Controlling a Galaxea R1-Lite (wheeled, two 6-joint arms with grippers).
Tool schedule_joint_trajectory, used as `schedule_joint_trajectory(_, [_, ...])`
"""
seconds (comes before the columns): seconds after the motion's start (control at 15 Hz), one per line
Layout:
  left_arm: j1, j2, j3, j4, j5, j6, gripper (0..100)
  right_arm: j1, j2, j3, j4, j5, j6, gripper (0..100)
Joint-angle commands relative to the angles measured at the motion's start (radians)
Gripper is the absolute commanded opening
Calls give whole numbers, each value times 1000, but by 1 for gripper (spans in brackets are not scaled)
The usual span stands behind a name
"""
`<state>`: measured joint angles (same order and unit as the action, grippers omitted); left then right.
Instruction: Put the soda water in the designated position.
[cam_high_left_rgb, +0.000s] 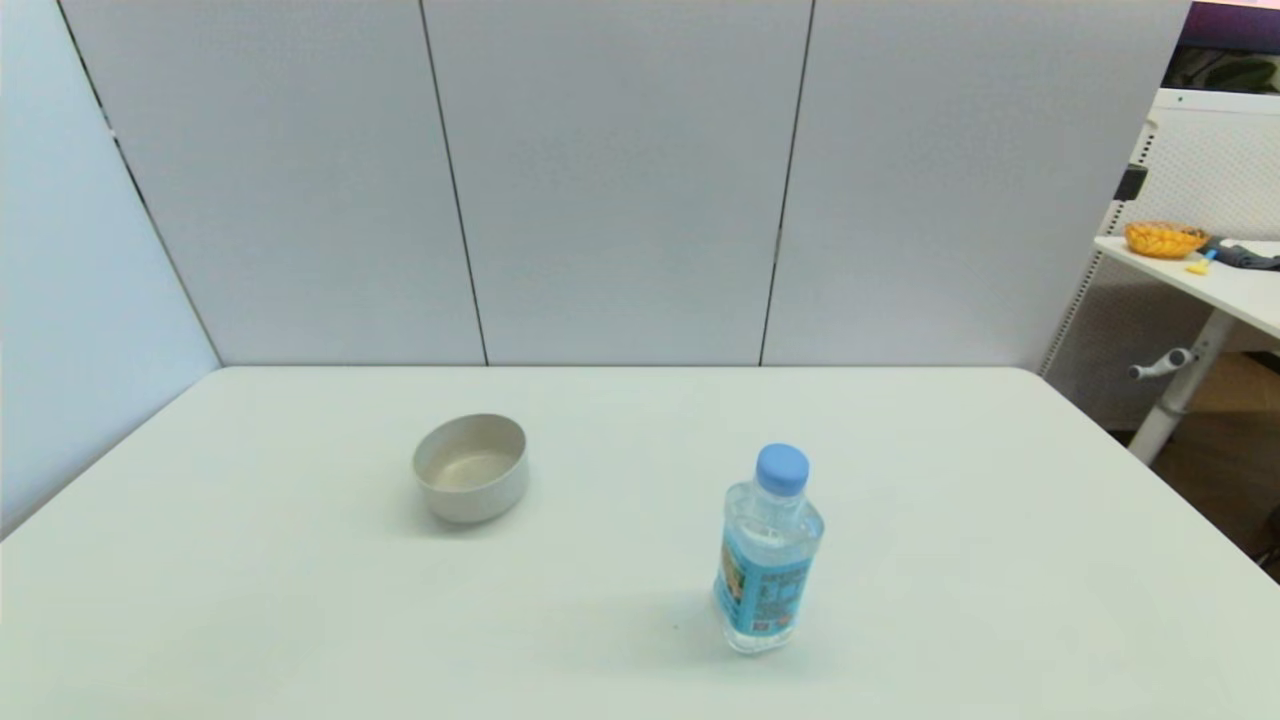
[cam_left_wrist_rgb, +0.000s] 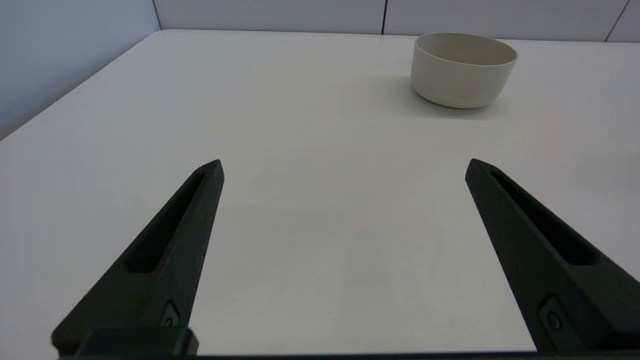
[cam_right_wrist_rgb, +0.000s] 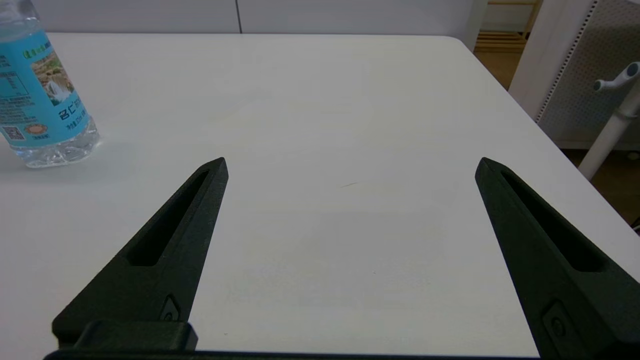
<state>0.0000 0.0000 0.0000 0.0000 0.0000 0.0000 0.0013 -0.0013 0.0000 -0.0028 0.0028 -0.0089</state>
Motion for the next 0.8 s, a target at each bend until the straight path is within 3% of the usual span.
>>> schedule_joint_trajectory(0.07, [0, 0, 0, 0, 0, 0, 100, 0, 1, -2, 0, 0, 1, 100])
schedule_joint_trajectory(0.8, [0, 0, 0, 0, 0, 0, 100, 0, 1, 0, 0, 0, 1, 100])
